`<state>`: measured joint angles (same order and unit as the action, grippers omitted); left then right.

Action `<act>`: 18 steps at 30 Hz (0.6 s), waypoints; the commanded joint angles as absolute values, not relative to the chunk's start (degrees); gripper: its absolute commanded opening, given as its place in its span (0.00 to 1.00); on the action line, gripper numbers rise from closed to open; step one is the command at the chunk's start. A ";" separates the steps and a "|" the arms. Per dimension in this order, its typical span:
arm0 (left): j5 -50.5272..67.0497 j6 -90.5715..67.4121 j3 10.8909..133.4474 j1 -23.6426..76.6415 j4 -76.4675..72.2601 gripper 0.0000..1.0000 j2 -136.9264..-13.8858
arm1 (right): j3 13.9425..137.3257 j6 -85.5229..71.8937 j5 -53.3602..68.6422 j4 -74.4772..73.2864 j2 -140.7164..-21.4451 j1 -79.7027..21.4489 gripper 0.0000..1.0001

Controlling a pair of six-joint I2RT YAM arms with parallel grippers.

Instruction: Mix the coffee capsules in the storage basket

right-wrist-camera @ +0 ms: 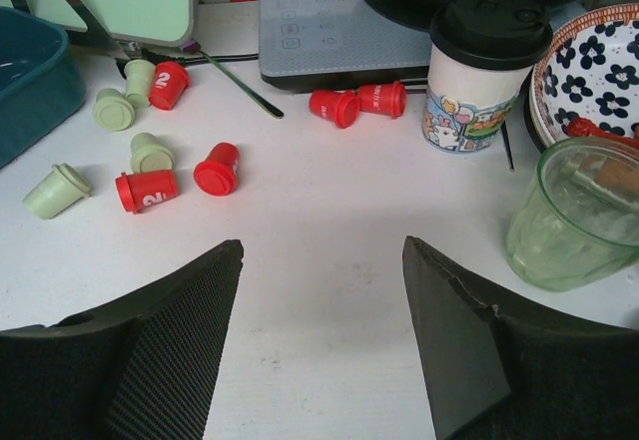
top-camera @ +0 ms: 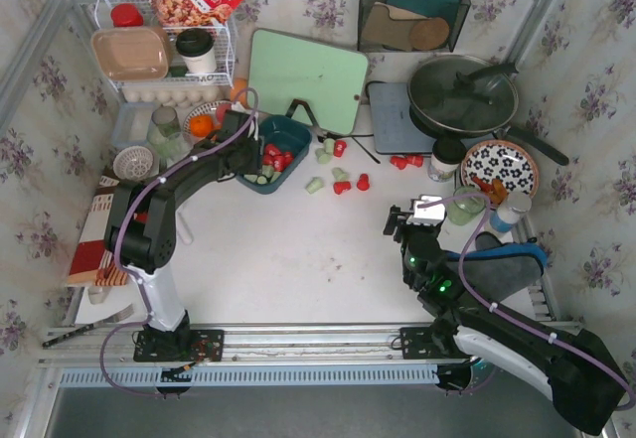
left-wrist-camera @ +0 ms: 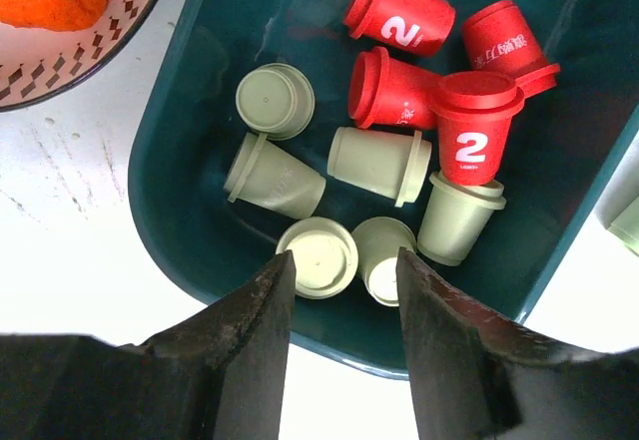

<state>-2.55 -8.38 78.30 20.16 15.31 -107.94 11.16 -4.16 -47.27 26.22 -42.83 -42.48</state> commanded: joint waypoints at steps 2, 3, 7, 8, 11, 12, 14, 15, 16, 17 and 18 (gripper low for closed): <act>-0.87 -8.34 77.31 20.04 12.76 0.49 -106.48 | 11.70 -4.07 -47.81 27.37 -43.06 -42.49 0.73; -0.31 -8.16 76.65 20.04 11.94 0.49 -105.89 | 11.77 -4.12 -47.81 27.34 -43.07 -42.49 0.73; 2.93 -7.92 73.61 20.04 8.12 0.51 -101.98 | 11.86 -4.13 -47.66 27.19 -42.85 -42.49 0.73; 3.84 -7.87 73.08 20.09 7.47 0.51 -101.17 | 11.82 -4.20 -47.69 27.12 -42.81 -42.52 0.73; 6.20 -7.90 71.91 20.34 6.70 0.50 -99.22 | 11.81 -4.28 -47.56 26.97 -42.69 -42.46 0.73; 7.01 -7.91 71.34 20.49 6.41 0.50 -98.37 | 11.86 -4.30 -47.55 27.15 -42.79 -42.51 0.73; 7.22 -8.25 70.05 20.93 5.34 0.50 -96.92 | 11.87 -4.18 -47.66 27.24 -43.16 -42.53 0.73; 7.07 -8.33 69.49 21.18 4.99 0.50 -96.35 | 11.94 -4.14 -47.72 27.17 -43.30 -42.53 0.73; 6.80 -8.42 69.03 21.52 4.78 0.50 -95.69 | 12.00 -4.13 -47.77 27.04 -43.39 -42.49 0.74; 6.40 -8.31 68.83 22.14 4.75 0.50 -95.15 | 12.05 -4.13 -47.83 26.99 -43.40 -42.51 0.74; 5.91 -8.08 68.62 22.50 4.78 0.50 -94.75 | 12.10 -4.13 -47.81 26.94 -43.33 -42.54 0.74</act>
